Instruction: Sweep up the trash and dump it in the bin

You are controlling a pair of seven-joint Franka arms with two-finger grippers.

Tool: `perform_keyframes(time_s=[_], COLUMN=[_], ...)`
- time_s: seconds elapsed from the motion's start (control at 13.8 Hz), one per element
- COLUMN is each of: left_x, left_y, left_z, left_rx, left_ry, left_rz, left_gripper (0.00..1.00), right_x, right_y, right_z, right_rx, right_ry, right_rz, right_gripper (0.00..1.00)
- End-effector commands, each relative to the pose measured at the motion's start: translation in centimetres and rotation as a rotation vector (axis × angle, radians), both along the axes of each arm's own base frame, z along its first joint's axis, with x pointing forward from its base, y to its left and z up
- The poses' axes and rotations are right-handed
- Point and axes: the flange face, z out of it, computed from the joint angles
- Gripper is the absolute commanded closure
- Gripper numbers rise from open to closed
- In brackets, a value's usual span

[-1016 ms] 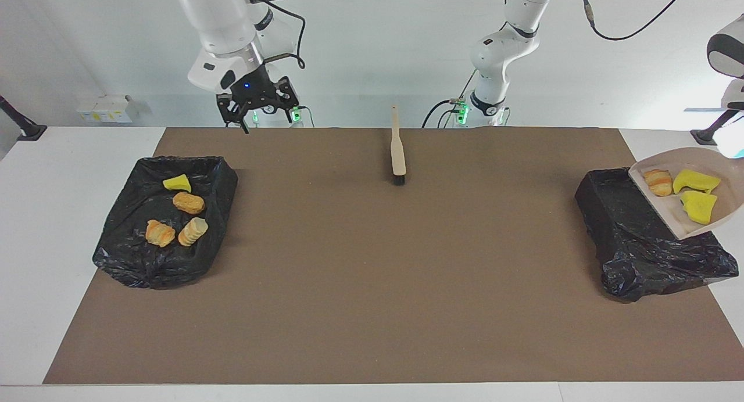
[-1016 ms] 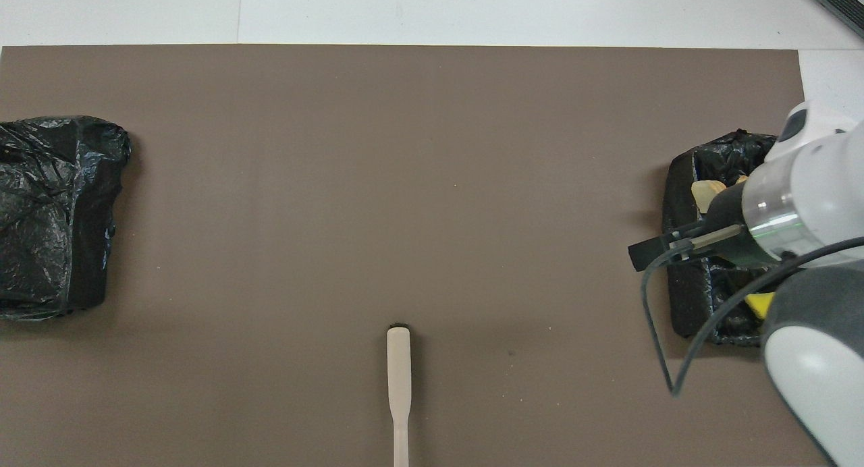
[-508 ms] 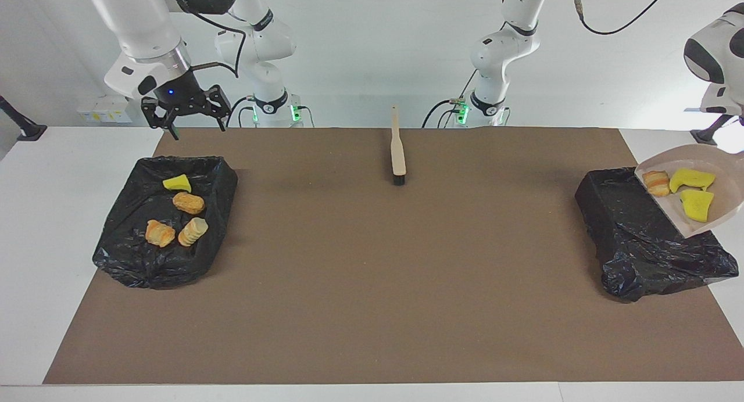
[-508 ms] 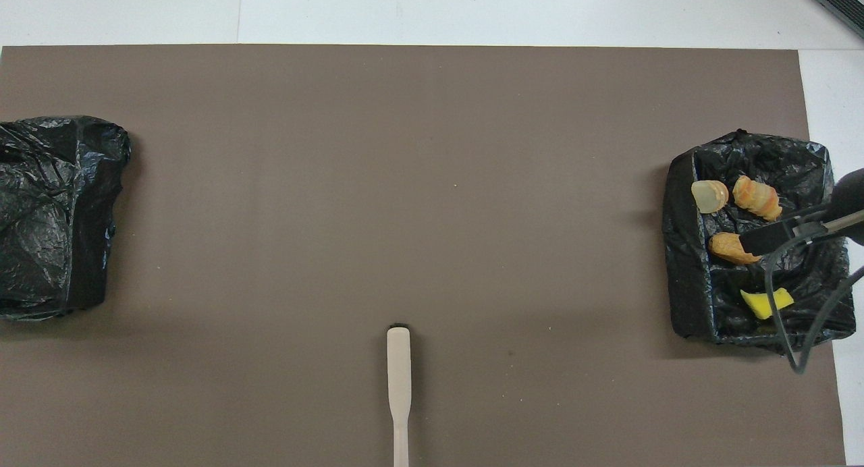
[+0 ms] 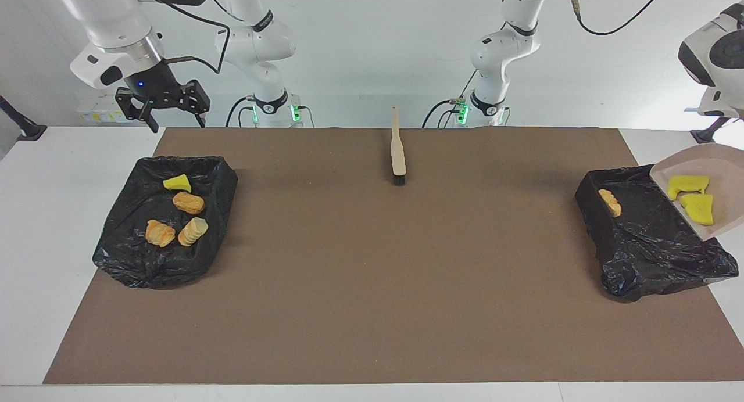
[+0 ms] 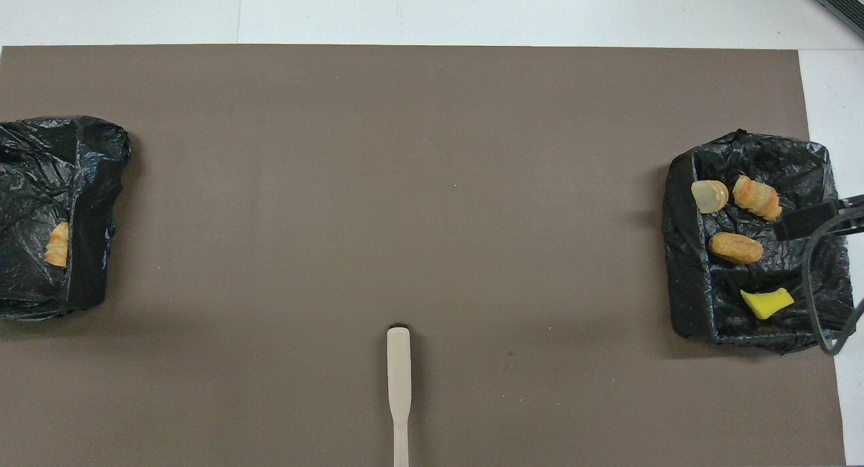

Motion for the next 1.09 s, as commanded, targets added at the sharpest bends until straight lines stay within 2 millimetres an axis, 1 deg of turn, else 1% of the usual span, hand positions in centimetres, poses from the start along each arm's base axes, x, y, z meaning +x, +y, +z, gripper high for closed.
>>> perform_keyframes(time_s=[0.0,0.07,0.22,0.29,0.36,0.51,0.58,0.65,0.8,1.02], left_x=[0.1,0.0,-0.2,0.1,0.1,-0.1,0.0,0.1,0.2,0.5], left_y=[-2.1,-2.0,-2.1,-3.2,-3.5,-3.5,-3.6,-3.7,-3.8,-3.9], left_z=[0.8,0.8,0.9,1.1,1.2,1.2,1.3,1.6,2.3,5.2], left_rx=[0.098,0.107,0.132,0.159,0.167,0.174,0.176,0.18,0.184,0.143], left_ry=[-0.045,-0.056,-0.05,-0.047,-0.038,-0.031,-0.031,-0.034,-0.037,-0.091], left_rz=[0.02,0.03,0.062,0.055,0.066,0.093,0.094,0.095,0.102,0.122], left_gripper=[1.0,1.0,1.0,1.0,1.0,1.0,1.0,1.0,1.0,1.0], right_x=[0.6,0.8,0.7,0.7,0.7,0.4,0.3,0.3,0.3,0.0], right_y=[0.3,0.9,0.8,0.6,0.8,-0.4,0.4,1.0,1.4,0.4], right_z=[0.3,0.2,0.2,0.4,0.4,0.6,0.9,1.0,0.9,1.4], right_rx=[0.018,0.02,0.023,0.024,0.022,0.023,0.024,0.018,0.014,0.025], right_ry=[0.015,0.012,0.009,0.006,0.007,0.005,0.003,0.001,0.0,-0.016], right_rz=[-0.072,-0.066,-0.069,-0.072,-0.069,-0.091,-0.078,-0.07,-0.066,-0.082], right_gripper=[0.0,0.0,0.0,0.0,0.0,0.0,0.0,0.0,0.0,0.0])
